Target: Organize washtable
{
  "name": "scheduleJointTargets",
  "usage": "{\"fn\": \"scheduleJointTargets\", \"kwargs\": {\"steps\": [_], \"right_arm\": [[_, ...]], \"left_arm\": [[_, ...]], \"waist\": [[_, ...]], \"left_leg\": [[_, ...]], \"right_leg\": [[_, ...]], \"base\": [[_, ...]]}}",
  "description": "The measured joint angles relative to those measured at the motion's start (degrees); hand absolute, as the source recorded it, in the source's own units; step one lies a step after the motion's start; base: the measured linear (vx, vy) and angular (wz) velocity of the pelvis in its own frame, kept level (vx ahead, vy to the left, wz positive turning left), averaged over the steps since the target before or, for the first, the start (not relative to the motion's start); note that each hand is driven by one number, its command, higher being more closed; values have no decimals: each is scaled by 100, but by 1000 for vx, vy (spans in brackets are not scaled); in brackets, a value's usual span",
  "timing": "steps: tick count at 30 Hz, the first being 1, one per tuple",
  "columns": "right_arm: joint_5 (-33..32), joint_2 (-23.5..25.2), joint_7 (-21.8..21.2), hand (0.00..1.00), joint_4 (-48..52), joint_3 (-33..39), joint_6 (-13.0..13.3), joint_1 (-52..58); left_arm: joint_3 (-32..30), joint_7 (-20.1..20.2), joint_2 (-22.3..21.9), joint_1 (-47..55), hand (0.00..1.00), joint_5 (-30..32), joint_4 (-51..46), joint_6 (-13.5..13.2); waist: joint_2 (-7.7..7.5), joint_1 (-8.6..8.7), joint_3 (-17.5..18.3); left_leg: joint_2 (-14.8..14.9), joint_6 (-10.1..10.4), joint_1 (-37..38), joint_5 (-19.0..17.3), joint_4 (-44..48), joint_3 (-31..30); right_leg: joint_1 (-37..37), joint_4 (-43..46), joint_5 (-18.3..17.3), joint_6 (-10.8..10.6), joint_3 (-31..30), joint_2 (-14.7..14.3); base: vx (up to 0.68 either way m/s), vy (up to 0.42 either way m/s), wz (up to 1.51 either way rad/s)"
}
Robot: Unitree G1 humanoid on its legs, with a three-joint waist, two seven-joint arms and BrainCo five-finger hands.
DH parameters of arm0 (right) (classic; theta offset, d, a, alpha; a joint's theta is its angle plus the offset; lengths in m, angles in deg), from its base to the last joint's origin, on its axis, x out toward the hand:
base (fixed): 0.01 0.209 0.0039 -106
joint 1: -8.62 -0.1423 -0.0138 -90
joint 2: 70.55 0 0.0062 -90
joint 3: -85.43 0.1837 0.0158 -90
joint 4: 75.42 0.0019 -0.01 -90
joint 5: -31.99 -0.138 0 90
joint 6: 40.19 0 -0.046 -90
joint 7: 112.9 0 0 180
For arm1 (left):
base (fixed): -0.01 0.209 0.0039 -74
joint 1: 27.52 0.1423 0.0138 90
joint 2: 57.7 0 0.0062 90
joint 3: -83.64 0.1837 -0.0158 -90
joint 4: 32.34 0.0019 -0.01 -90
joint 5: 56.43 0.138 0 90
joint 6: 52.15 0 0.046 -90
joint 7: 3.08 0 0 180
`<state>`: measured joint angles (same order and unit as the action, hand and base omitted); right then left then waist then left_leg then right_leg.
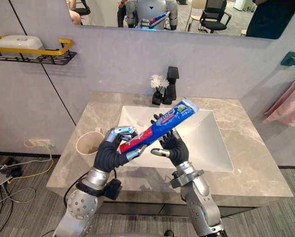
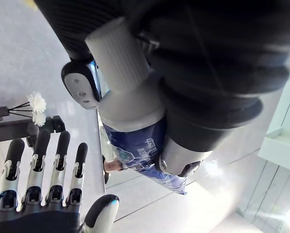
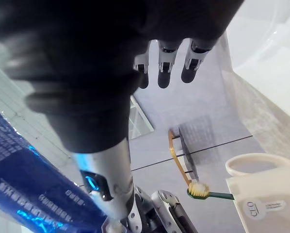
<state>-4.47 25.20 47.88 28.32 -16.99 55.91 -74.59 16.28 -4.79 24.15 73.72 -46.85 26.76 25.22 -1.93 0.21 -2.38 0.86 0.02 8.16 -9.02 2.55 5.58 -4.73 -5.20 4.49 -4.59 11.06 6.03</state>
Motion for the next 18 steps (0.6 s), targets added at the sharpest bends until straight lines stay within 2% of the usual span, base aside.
{"fn": "scheduleJointTargets", "kwargs": {"steps": [9, 18], "right_arm": [[-32, 15, -101, 0, 41, -170, -10, 26], [-481, 112, -82, 0, 536, -168, 10, 6]], "left_arm": [[-271, -98, -106, 43, 100, 8, 0, 0], [-302, -101, -106, 146, 100, 8, 9, 5]], "waist": [[-14, 2, -19], [-27, -64, -34]], "left_leg": [[1, 0, 20, 0, -28, 6], [0, 0, 29, 0, -42, 15]], "right_leg": [[-6, -9, -1, 0, -7, -4], [-6, -14, 0, 0, -12, -5]], "base": [[0, 0, 0], [0, 0, 0]]}}
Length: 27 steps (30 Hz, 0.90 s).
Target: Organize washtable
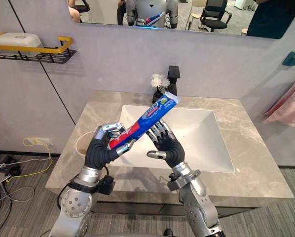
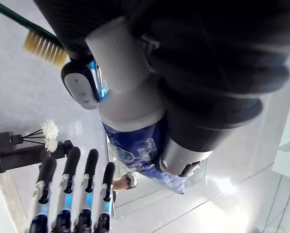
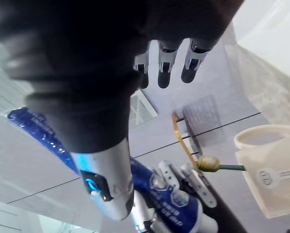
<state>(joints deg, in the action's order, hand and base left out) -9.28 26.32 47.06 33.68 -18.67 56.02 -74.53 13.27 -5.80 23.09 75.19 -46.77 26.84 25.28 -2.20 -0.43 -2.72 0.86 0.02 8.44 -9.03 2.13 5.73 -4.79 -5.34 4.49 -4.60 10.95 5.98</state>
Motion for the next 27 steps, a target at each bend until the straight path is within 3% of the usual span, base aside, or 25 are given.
{"fn": "scheduleJointTargets", "kwargs": {"steps": [27], "right_arm": [[-214, 88, 308, 0, 263, -46, 33, -829]], "left_arm": [[331, 17, -61, 133, 100, -314, 225, -72]], "waist": [[-31, -55, -17]], "left_leg": [[-4, -1, -22, 1, 2, -40]], "right_leg": [[-1, -6, 0, 0, 22, 2]], "base": [[0, 0, 0]]}}
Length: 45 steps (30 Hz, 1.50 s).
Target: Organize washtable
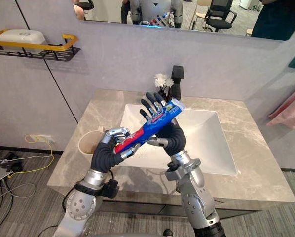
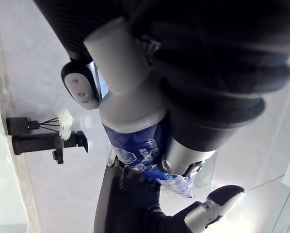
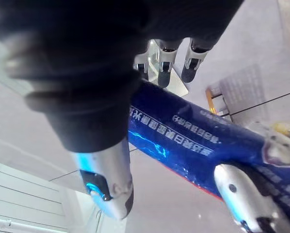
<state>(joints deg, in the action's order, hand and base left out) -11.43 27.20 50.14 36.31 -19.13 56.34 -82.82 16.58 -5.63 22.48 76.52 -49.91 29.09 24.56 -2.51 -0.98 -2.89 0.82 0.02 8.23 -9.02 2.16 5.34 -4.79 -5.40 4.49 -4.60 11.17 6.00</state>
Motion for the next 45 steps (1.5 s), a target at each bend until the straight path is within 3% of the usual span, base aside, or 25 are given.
{"fn": "scheduleJointTargets", "kwargs": {"steps": [1, 16, 32, 33, 45], "right_arm": [[0, 0, 30, 100, 0, -6, 0, -58], [-117, 51, 82, 100, 0, -178, 112, -238], [-98, 237, 64, 100, -12, -210, 210, -332], [-99, 242, 67, 100, -12, -205, 214, -332], [-105, 409, 15, 100, 2, -196, 423, -321]], "left_arm": [[2, 1, -46, 1, 100, -25, 0, 0], [188, 0, -62, 1, 100, -187, 127, -47], [243, -11, -37, -121, 100, -109, 149, 84], [245, -11, -37, -149, 0, -107, 148, 98], [103, -84, -14, -297, 0, -68, -215, 184]], "waist": [[0, 0, 0], [-1, 1, 1], [0, 4, 5], [1, 5, 6], [12, 6, 54]], "left_leg": [[-1, 0, 0, 0, 0, 0], [-1, -1, -17, 6, -1, -33], [3, 24, -39, 65, -25, -84], [3, 26, -43, 70, -26, -92], [3, 49, -36, 180, -136, -210]], "right_leg": [[0, 0, 0, 0, 0, 1], [1, 0, -1, 0, 23, 1], [1, 3, -11, 15, 97, 4], [0, 4, -11, 16, 106, 4], [-11, 10, -19, 28, 223, 7]], "base": [[0, 0, 0], [0, 0, 0], [0, 0, 1], [0, 0, 4], [-26, -25, 5]]}}
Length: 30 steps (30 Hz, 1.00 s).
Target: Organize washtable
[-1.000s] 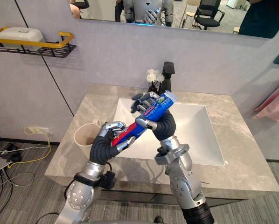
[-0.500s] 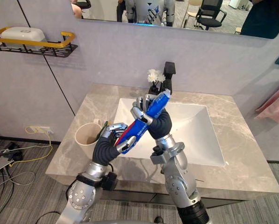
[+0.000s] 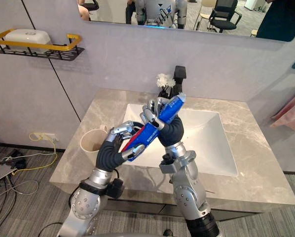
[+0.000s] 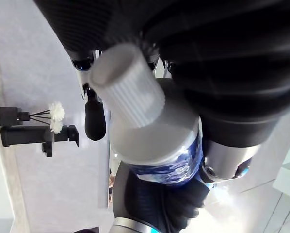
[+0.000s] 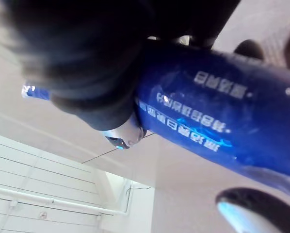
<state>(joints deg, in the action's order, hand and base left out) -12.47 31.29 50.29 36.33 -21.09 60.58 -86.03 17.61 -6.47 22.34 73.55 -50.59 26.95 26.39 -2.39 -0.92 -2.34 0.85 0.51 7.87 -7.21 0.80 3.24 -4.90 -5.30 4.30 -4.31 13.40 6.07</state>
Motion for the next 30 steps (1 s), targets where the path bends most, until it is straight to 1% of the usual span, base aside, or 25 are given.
{"fn": "scheduleJointTargets", "kwargs": {"steps": [3, 5, 6, 7, 9, 13, 15, 19, 22, 23, 24, 26, 27, 28, 29, 30], "right_arm": [[25, 8, -41, 100, -50, 53, -8, 32], [28, -91, -12, 100, -170, 136, -17, 117], [35, -152, 15, 100, -249, 180, -42, 140], [60, -173, 43, 100, -251, 248, -69, 172], [60, -188, 43, 100, -245, 271, -70, 170], [61, -189, 39, 100, -243, 272, -72, 170], [64, -188, 34, 100, -238, 288, -73, 169], [72, -187, 29, 100, -225, 452, -88, 166], [120, -187, 31, 100, -190, 554, -96, 167], [138, -187, 30, 100, -60, 609, -116, 188], [139, -187, 27, 100, -26, 628, -116, 196], [180, -178, 18, 100, 217, 839, -114, 239], [180, -179, 4, 100, 246, 900, -112, 244], [180, -179, -20, 100, 252, 1016, -109, 249], [180, -182, -31, 100, 252, 1072, -109, 263], [181, -183, -45, 100, 251, 1173, -111, 293]], "left_arm": [[-204, -57, 4, -12, 0, -91, -336, -17], [-332, -90, -3, -128, 0, -136, -834, -162], [-434, -111, -2, -201, 0, -158, -1082, -321], [-485, -151, 0, -266, 0, -172, -1212, -419], [-588, -179, 1, -268, 0, -179, -1270, -487], [-823, -182, 45, -260, 0, -190, -1270, -488], [-1077, -205, 86, -225, 0, -304, -1293, -504], [-1585, -323, 94, -40, 0, -304, -1528, -524], [-2201, -457, 37, 184, 0, -301, -1650, -537], [-2760, -563, -96, 357, 0, -302, -1651, -537], [-2857, -575, -123, 384, 0, -302, -1651, -538], [-3763, -737, -361, 590, 0, -351, -1633, -538], [-3959, -802, -404, 619, 0, -377, -1598, -540], [-4358, -877, -462, 646, 0, -413, -1467, -540], [-4553, -923, -480, 643, 0, -416, -1373, -546], [-4902, -978, -501, 640, 0, -419, -1124, -546]], "waist": [[-3, 1, 5], [-6, -6, 9], [2, -3, 17], [12, -5, 27], [17, -3, 42], [20, -1, 45], [20, -3, 45], [20, -6, 46], [26, -13, 48], [42, -19, 58], [44, -21, 60], [61, -38, 73], [66, -48, 78], [74, -79, 89], [79, -109, 92], [89, -150, 98]], "left_leg": [[8, 9, 2, 11, -5, -11], [6, 9, 2, 14, -4, -24], [5, 8, 3, 15, -4, -27], [4, 8, 4, 15, -4, -29], [7, 9, 5, 15, -5, -30], [8, 9, 4, 16, -7, -31], [7, 9, 4, 16, -9, -33], [6, 9, -1, 16, -13, -42], [7, 9, -9, 16, -15, -56], [6, 9, -12, 16, -26, -58], [7, 9, -12, 15, -29, -58], [8, 9, -14, 15, -47, -68], [8, 9, -14, 15, -51, -71], [8, 9, -14, 15, -62, -74], [8, 9, -14, 15, -67, -74], [8, 9, -21, 16, -76, -75]], "right_leg": [[-5, 7, -7, 10, 18, -3], [-14, 8, -7, 11, 32, 0], [-18, 7, -7, 10, 33, 2], [-20, 7, -7, 10, 35, 2], [-21, 4, -6, 10, 35, -1], [-21, 0, -6, 10, 35, -4], [-21, -1, -6, 10, 36, -3], [-21, -5, -6, 10, 41, -2], [-21, -10, -7, 10, 50, -4], [-21, -20, -7, 10, 52, -5], [-21, -23, -7, 10, 53, -5], [-20, -30, -7, 9, 61, -8], [-20, -30, -8, 8, 65, -8], [-17, -31, -12, 4, 67, -8], [-12, -31, -13, 3, 66, -8], [-3, -31, -13, 3, 65, -10]], "base": [[-40, -29, 3], [-35, -21, 3], [-36, -17, 2], [-34, -16, 1], [-16, -10, 0], [0, 0, 0], [0, 0, 0], [0, 0, 0], [0, 0, 0], [0, 0, 0], [0, 0, 0], [0, 0, 0], [0, 0, 0], [0, 0, 0], [0, 0, 0], [0, 0, 0]]}}
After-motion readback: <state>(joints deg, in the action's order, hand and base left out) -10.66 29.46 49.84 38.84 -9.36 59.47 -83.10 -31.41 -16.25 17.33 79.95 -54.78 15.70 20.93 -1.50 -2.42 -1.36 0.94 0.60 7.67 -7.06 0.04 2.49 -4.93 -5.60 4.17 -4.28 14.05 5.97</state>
